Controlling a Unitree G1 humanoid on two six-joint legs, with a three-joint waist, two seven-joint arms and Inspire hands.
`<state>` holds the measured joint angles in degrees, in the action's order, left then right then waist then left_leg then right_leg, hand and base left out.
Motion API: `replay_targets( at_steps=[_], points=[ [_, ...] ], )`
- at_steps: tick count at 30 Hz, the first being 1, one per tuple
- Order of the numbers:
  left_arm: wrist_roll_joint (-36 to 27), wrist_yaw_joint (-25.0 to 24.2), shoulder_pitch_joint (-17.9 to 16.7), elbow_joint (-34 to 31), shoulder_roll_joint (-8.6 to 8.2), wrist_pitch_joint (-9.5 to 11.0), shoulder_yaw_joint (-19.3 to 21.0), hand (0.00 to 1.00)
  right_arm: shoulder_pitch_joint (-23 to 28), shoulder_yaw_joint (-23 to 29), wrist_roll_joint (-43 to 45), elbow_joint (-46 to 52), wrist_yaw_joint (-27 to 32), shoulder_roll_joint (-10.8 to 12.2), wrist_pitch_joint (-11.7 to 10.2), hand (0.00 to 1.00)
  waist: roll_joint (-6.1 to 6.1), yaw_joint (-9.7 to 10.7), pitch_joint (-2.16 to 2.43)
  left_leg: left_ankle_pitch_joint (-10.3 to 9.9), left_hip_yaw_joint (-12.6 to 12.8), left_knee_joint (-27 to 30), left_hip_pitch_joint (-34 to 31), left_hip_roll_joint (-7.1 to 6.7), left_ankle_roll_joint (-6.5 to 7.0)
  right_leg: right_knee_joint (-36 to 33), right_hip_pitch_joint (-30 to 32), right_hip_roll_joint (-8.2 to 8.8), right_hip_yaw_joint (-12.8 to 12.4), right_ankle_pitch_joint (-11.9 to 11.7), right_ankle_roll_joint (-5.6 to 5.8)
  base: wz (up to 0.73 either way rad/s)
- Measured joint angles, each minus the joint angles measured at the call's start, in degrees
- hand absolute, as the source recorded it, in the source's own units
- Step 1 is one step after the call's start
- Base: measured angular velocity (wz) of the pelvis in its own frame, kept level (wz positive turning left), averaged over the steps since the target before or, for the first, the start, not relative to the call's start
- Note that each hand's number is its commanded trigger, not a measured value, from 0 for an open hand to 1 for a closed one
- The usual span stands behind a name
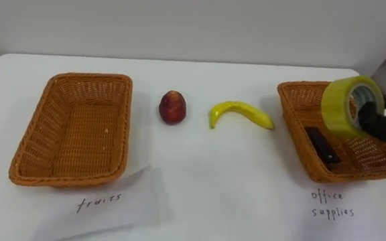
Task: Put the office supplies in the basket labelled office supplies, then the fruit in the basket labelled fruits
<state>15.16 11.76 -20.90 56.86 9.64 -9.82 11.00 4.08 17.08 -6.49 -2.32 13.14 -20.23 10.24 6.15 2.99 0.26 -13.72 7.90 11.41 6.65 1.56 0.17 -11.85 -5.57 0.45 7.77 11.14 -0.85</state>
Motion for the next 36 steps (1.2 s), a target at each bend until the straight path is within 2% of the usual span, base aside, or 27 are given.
replay_targets(
  at_steps=[15, 18, 19, 20, 26, 28, 36],
  points=[
    [0.0, 0.0, 0.1, 0.0, -0.11, 0.9, 0.0, 0.00, 0.0, 0.0, 0.2, 0.0, -0.1, 0.0, 0.0, 1.00, -0.01, 0.4, -0.02, 0.0, 0.1, -0.2, 0.0, 0.13, -0.01, -0.1, 0.1, -0.15, -0.3, 0.0, -0.02, 0.00],
    [0.0, 0.0, 0.1, 0.0, -0.26, 1.2, 0.0, 0.00, 0.0, 0.0, 0.3, 0.0, -0.1, 0.0, 0.0, 0.29, -0.04, 0.2, -0.04, 0.0, 0.2, -0.4, 0.0, 0.13, -0.01, -0.1, 0.2, -0.16, -0.4, 0.0, -0.03, 0.00],
    [0.0, 0.0, 0.1, 0.0, -0.27, 1.2, 0.0, 0.00, 0.0, 0.0, 0.5, 0.0, -0.2, 0.0, 0.0, 0.08, -0.05, 0.2, -0.05, 0.0, 0.2, -0.5, 0.1, 0.13, -0.01, -0.1, 0.2, -0.17, -0.4, 0.0, -0.03, 0.00],
    [0.0, 0.0, 0.1, 0.0, -0.27, 1.2, 0.0, 0.00, 0.0, 0.0, 0.5, -0.1, -0.2, 0.0, 0.0, 0.00, -0.06, 0.1, -0.06, 0.0, 0.2, -0.5, 0.1, 0.12, -0.01, -0.1, 0.2, -0.17, -0.4, 0.0, -0.03, 0.00],
    [0.0, 0.4, 0.1, 0.0, -0.28, 1.6, 0.0, 0.00, 0.0, 0.0, 0.5, -0.6, -0.2, 0.0, -0.3, 0.00, -0.03, 0.0, -0.11, 0.0, 0.2, -0.6, 0.1, 0.11, -0.01, -0.1, 0.2, -0.17, -0.4, 0.0, -0.02, 0.00],
    [0.0, 0.5, 0.1, 0.0, -0.28, 1.6, 0.0, 0.00, 0.0, 0.5, 0.5, -0.6, -0.1, -0.1, -1.0, 0.00, -0.02, 0.0, -0.15, 0.0, 0.2, -0.6, 0.1, 0.12, -0.01, 0.0, 0.1, -0.19, -0.5, 0.0, -0.03, 0.00],
    [0.0, 0.6, 0.1, 0.0, -0.29, 1.7, 0.0, 0.00, 0.0, 0.5, 0.4, -0.6, -0.1, -0.1, -1.0, 0.00, 0.07, -0.1, -0.25, 0.0, 0.4, -0.7, 0.1, 0.13, -0.01, 0.1, 0.3, -0.26, -0.8, 0.0, -0.03, -0.01]
  ],
)
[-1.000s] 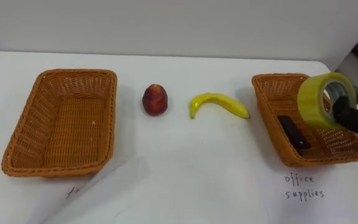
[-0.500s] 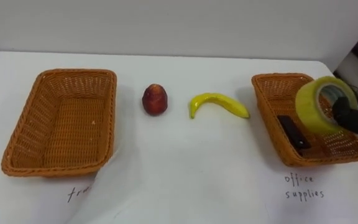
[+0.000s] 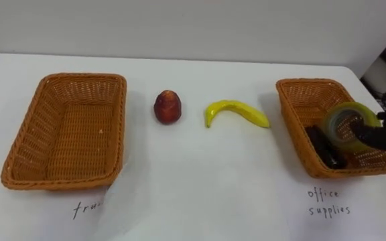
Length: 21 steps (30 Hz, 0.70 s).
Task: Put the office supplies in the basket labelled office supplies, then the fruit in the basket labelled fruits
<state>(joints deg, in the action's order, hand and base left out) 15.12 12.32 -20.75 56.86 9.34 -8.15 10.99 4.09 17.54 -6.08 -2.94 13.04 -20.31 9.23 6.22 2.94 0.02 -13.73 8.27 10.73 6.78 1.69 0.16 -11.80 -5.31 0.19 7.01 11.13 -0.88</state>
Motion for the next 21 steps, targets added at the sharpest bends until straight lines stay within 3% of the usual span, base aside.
replay_targets(
  at_steps=[21],
  points=[
    [0.0, 0.1, 0.0, -0.1, 0.02, 0.1, 0.0, 0.00, 0.0, 0.0, 0.1, 0.0, 0.0, 0.0, 0.0, 0.00, 0.36, -0.2, 0.01, 0.0, 0.4, -0.1, -0.1, 0.05, 0.00, 0.0, 0.4, -0.08, -0.5, 0.0, 0.00, -0.01]
  ],
)
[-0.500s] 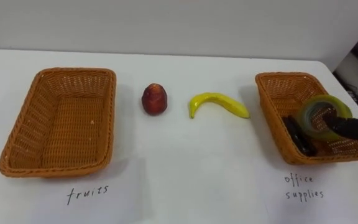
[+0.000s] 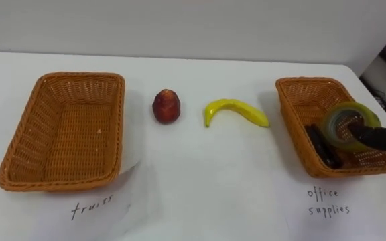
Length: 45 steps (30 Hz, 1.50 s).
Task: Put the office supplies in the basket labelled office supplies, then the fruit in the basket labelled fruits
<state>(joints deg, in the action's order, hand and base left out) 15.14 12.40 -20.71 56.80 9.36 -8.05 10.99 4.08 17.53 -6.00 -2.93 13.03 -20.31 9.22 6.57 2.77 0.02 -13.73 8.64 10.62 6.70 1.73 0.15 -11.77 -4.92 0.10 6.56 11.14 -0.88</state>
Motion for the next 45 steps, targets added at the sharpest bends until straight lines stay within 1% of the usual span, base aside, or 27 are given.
replay_targets(
  at_steps=[5, 8, 9, 10, 12, 16, 20, 22, 23, 27, 29, 31, 35, 37, 38, 40, 41, 43, 45],
  points=[
    [0.0, 0.0, 0.5, 0.1, 0.07, 0.0, 0.0, 0.00, -0.4, 0.0, 0.0, 0.2, 0.0, -0.2, 0.0, 0.00, 0.17, 0.0, 0.05, 0.0, 0.0, -0.1, 0.0, -0.03, 0.00, 0.1, 0.0, 0.01, -0.1, 0.0, 0.00, 0.00],
    [0.0, 0.0, 1.2, 0.4, 0.22, 0.1, 0.0, 0.00, -1.4, 0.0, 0.0, 0.7, -0.1, -0.9, 0.0, 0.00, 0.21, -0.1, -0.02, 0.0, 0.0, 0.0, 0.1, -0.02, 0.00, 0.0, -0.1, 0.00, -0.1, 0.0, 0.01, 0.00],
    [0.0, 0.0, 1.2, 0.5, 0.22, 0.2, 0.0, 0.00, -2.1, 0.0, 0.0, 0.8, -0.1, -1.3, 0.0, 0.00, 0.19, -0.1, -0.06, 0.0, 0.0, -0.1, 0.3, -0.01, 0.00, 0.0, -0.3, -0.02, -0.1, 0.0, 0.01, 0.00],
    [0.0, 0.0, 1.2, 0.5, 0.21, 0.2, 0.0, 0.00, -2.7, 0.0, 0.0, 1.1, -0.1, -1.8, 0.0, 0.00, 0.10, 0.0, -0.32, 0.0, 0.1, -0.2, 0.7, 0.01, 0.00, 0.0, -0.6, -0.05, -0.1, 0.0, 0.00, 0.00],
    [0.0, -0.1, 1.2, 0.5, 0.21, 0.2, 0.1, 0.00, -3.7, 0.0, 0.0, 2.1, -0.1, -2.2, 0.0, 0.00, 0.12, 0.1, -0.35, 0.0, 0.0, -0.3, 0.8, 0.04, 0.00, 0.1, -0.7, -0.07, 0.0, 0.0, 0.01, 0.00],
    [0.0, -0.1, 1.6, 0.5, 0.18, 0.0, 0.1, 0.00, -7.0, 0.1, -0.2, 4.3, -0.2, -2.3, 0.0, 0.00, 0.04, 0.1, -0.32, 0.0, -0.1, -0.4, 0.7, 0.05, -0.01, 0.2, -0.8, -0.07, 0.0, 0.0, 0.01, 0.00],
    [0.0, -0.1, 2.0, 0.0, 0.18, -0.5, 0.0, 0.00, -7.7, 0.0, -0.9, 7.7, -0.2, -2.3, 0.0, 0.00, -0.02, -0.7, -0.26, 0.0, -0.4, -0.2, 0.7, 0.01, -0.01, 0.1, -0.7, 0.02, 0.6, 0.0, 0.01, 0.02],
    [0.1, -0.1, 2.4, 0.0, 0.11, -0.6, 0.1, 0.00, -7.7, -0.3, -0.9, 9.8, -0.1, -2.3, 0.0, 0.00, -0.34, -1.8, 0.02, 0.0, -0.4, -0.2, 0.7, 0.00, -0.01, 0.1, -0.8, 0.02, 0.8, 0.0, 0.02, 0.00],
    [0.1, -0.1, 2.4, -0.1, 0.11, -0.6, 0.0, 0.00, -7.8, -0.6, -0.8, 10.3, -0.2, -2.3, 0.0, 0.00, -0.40, -1.9, 0.07, 0.0, -0.5, -0.1, 0.7, -0.01, -0.01, 0.0, -0.8, 0.03, 0.9, 0.0, 0.02, 0.06],
    [0.7, -0.1, 2.4, -0.1, 0.15, -0.6, 0.1, 0.00, -9.3, -1.0, -0.5, 10.9, -0.7, -2.3, 0.0, 0.00, -0.61, -3.2, 0.09, 0.0, -0.9, 0.1, 0.9, 0.02, -0.02, 0.0, -0.9, 0.10, 1.4, 0.0, 0.01, 0.02],
    [0.7, -0.1, 2.2, -0.1, 0.14, -0.7, 0.1, 0.00, -9.4, -1.0, -0.4, 10.9, -1.0, -2.3, 0.0, 0.00, -0.56, -4.3, 0.12, 0.0, -1.1, 0.1, 0.6, -0.01, -0.02, 0.0, -0.9, 0.14, 1.6, 0.0, 0.01, 0.05],
    [0.7, -0.2, 1.8, 0.0, 0.14, -0.8, 0.2, 0.00, -9.7, -1.0, -0.4, 10.9, -1.5, -2.3, 0.0, 0.00, -0.53, -4.8, 0.14, 0.0, -1.6, 0.1, 0.2, -0.11, -0.02, 0.0, -0.9, 0.29, 2.2, 0.0, 0.01, 0.11],
    [0.6, -0.7, 0.9, 0.1, 0.15, -0.8, 0.1, 0.00, -9.8, -1.6, -0.6, 10.9, -2.3, -2.3, 0.0, 0.00, -0.14, -5.0, 0.29, 0.1, -2.6, 0.3, -0.5, -0.31, 0.05, 0.0, -0.7, 0.59, 3.3, 0.0, 0.02, 0.14],
    [0.6, -0.8, 0.7, 0.1, 0.29, -0.7, 0.1, 0.00, -9.8, -2.9, -0.6, 10.8, -2.4, -2.3, 0.0, 0.00, 0.30, -5.0, 0.31, 0.1, -3.1, 1.0, -1.1, -0.33, 0.06, 0.1, -0.6, 0.67, 4.0, 0.0, 0.03, 0.11],
    [0.6, -0.8, 0.7, 0.1, 0.36, -0.7, 0.1, 0.00, -9.8, -3.3, -0.4, 10.7, -2.5, -2.3, 0.0, 0.00, 0.43, -5.1, 0.27, 0.1, -3.2, 1.1, -1.2, -0.33, 0.06, 0.1, -0.6, 0.68, 4.2, 0.0, 0.03, 0.08],
    [0.8, -1.0, 1.2, 0.0, 0.66, -0.6, 0.2, 0.00, -10.2, -4.8, 0.1, 9.2, -2.6, -2.5, 0.0, 0.00, 0.82, -6.1, 0.11, 0.1, -3.0, 1.2, -1.2, -0.29, 0.05, 0.0, -0.6, 0.66, 4.2, 0.0, 0.03, 0.02],
    [0.8, -1.1, 1.4, 0.0, 0.74, -0.5, 0.2, 0.00, -10.3, -5.3, 0.1, 8.6, -2.7, -2.7, 0.0, 0.00, 0.93, -6.2, 0.07, 0.1, -3.0, 1.2, -1.2, -0.28, 0.05, 0.0, -0.6, 0.66, 4.2, 0.0, 0.03, 0.00],
    [0.8, -1.7, 2.3, 0.0, 1.29, -0.2, 0.2, 0.00, -10.3, -7.1, 0.1, 7.3, -3.4, -3.2, 0.0, 0.00, 1.54, -6.8, -0.08, 0.1, -3.0, 1.2, -2.0, -0.25, 0.05, 0.0, -0.2, 0.67, 4.4, 0.0, 0.02, 0.04],
    [0.8, -1.8, 2.5, 0.0, 1.69, -0.2, 0.1, 0.00, -10.3, -8.2, 0.1, 7.2, -4.1, -3.3, 0.0, 0.00, 1.85, -7.2, -0.13, 0.1, -3.1, 1.3, -2.3, -0.28, 0.05, 0.0, 0.0, 0.66, 4.4, 0.0, 0.01, 0.02]
  ],
)
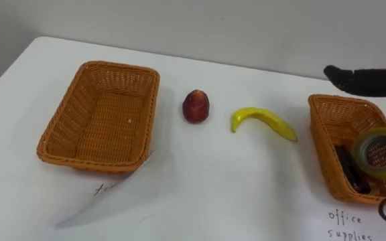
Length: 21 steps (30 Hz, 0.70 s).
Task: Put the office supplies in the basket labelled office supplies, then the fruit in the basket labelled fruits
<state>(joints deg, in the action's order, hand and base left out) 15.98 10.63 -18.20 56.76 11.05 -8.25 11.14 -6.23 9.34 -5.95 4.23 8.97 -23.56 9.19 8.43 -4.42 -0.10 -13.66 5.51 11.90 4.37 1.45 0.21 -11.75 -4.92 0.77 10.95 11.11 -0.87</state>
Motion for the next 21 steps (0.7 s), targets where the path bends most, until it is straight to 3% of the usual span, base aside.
replay_targets(
  at_steps=[7, 21],
  points=[
    [1.8, -0.1, 0.0, -0.2, 1.24, -0.5, 2.0, 0.00, 0.0, -1.8, 2.2, -1.5, -0.5, -0.1, 0.0, 0.00, -0.01, -0.7, -0.02, 0.0, -0.1, 0.3, -0.1, -0.04, 0.00, 0.1, 0.2, -0.08, -0.1, 0.0, 0.02, 0.01],
    [2.1, -0.1, 2.2, -0.2, 1.46, -0.6, 1.0, 0.00, -0.3, -4.7, 8.3, -6.6, -4.9, -0.6, 0.0, 0.00, -0.25, -0.6, -0.04, 0.0, -0.6, 1.3, -2.0, -0.02, 0.00, 0.1, 1.4, 0.00, 0.6, -0.2, -0.10, 0.02]
  ],
)
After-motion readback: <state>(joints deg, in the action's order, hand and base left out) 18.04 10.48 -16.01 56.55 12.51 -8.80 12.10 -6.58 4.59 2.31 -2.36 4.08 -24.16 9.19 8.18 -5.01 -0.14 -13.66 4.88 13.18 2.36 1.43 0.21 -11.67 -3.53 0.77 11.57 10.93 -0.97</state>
